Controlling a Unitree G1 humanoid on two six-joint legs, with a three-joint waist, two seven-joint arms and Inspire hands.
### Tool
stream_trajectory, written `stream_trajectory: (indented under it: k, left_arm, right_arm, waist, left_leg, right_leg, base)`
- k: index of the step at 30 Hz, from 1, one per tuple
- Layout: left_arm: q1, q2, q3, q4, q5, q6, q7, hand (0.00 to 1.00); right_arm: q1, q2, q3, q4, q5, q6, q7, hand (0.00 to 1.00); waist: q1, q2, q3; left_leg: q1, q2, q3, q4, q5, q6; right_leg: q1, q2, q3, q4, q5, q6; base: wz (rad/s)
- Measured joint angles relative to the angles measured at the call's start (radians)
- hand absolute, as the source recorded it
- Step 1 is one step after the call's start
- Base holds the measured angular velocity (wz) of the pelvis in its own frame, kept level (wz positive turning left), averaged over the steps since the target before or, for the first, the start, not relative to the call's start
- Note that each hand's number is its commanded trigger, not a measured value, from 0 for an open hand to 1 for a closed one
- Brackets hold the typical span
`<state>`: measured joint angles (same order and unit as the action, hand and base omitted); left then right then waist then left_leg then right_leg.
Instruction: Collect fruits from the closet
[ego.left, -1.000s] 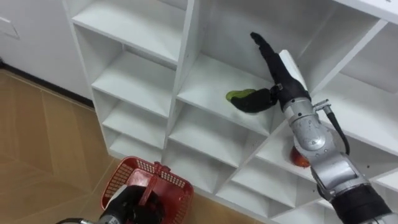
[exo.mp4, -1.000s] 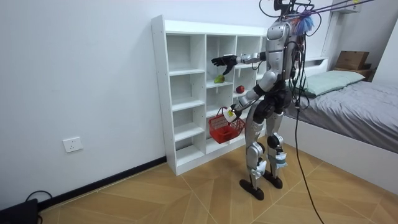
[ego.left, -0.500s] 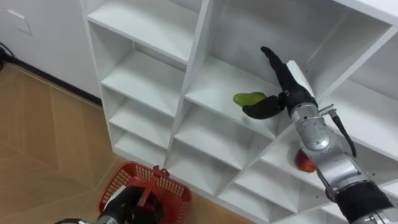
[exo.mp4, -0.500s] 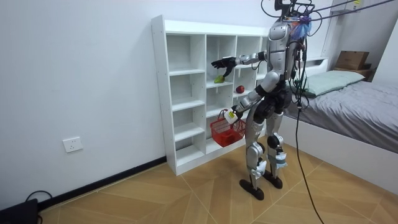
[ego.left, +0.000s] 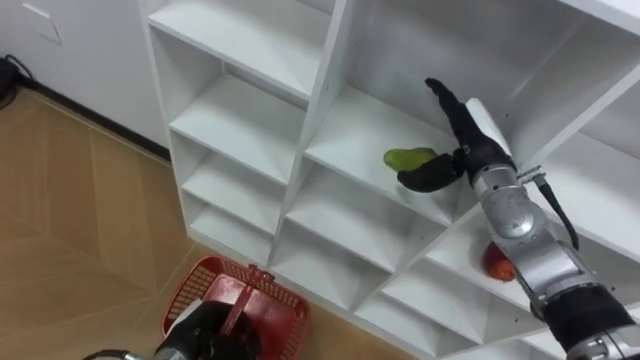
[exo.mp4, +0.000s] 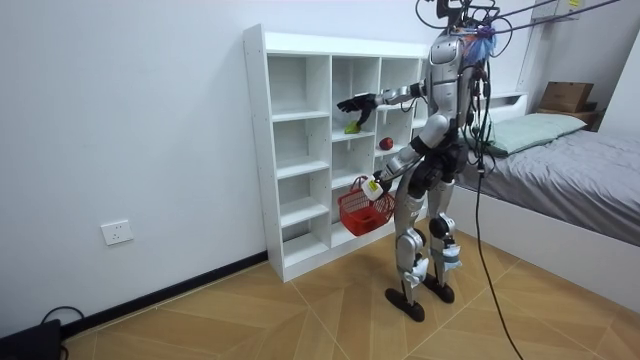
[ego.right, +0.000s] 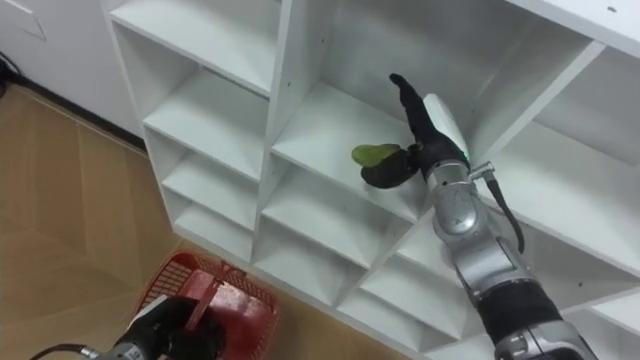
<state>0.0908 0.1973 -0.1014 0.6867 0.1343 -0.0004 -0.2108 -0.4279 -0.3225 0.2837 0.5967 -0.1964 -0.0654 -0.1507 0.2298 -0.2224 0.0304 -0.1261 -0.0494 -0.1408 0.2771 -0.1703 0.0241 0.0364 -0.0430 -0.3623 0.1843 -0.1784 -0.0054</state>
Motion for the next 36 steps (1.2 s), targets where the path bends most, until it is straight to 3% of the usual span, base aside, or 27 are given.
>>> stream_trajectory:
  k: [9, 12, 14, 19, 36]
  left_arm:
    - [-0.010, 0.005, -0.001, -0.011, 0.031, 0.000, -0.020, 1.00]
    - [-0.015, 0.004, -0.001, -0.011, 0.033, 0.000, -0.019, 1.00]
    - [-0.023, -0.001, -0.007, -0.005, 0.033, 0.000, -0.019, 1.00]
    - [-0.020, 0.007, -0.021, -0.005, 0.032, 0.001, -0.019, 1.00]
    - [-0.023, 0.007, -0.041, -0.005, 0.029, 0.001, -0.017, 1.00]
  right_arm:
    - [-0.026, -0.003, 0.001, 0.047, -0.082, 0.000, -0.011, 0.00]
    - [-0.029, -0.002, 0.003, 0.080, -0.109, 0.000, -0.014, 0.00]
    - [-0.058, -0.002, 0.008, 0.145, -0.116, -0.002, -0.014, 0.00]
    - [-0.081, -0.005, 0.006, 0.150, -0.123, -0.006, -0.020, 0.00]
    - [-0.085, -0.010, 0.009, 0.156, -0.122, -0.043, -0.020, 0.00]
  waist:
    - [0.002, 0.000, 0.0001]
    - [0.015, 0.004, 0.0021]
    - [0.024, 0.011, 0.0078]
    - [0.024, 0.017, 0.0095]
    - [0.022, 0.033, 0.0070]
  left_leg:
    - [-0.042, 0.002, -0.001, 0.025, 0.000, 0.000]
    - [-0.055, 0.002, -0.002, 0.028, 0.000, 0.000]
    - [-0.076, 0.002, -0.002, 0.035, 0.001, 0.001]
    - [-0.093, 0.001, -0.001, 0.033, 0.005, 0.001]
    - [-0.102, 0.003, -0.001, 0.028, 0.008, -0.003]
  right_leg:
    - [-0.034, -0.001, 0.002, 0.001, 0.000, 0.000]
    - [-0.047, -0.002, 0.003, 0.002, 0.000, 0.000]
    - [-0.061, -0.002, 0.002, 0.003, 0.001, -0.002]
    - [-0.081, -0.001, 0.003, 0.004, 0.004, -0.007]
    - [-0.093, 0.003, 0.004, 0.004, 0.005, -0.009]
  base:
    - [0.00]
    - [-0.01]
    - [0.00]
    - [-0.02]
    - [0.00]
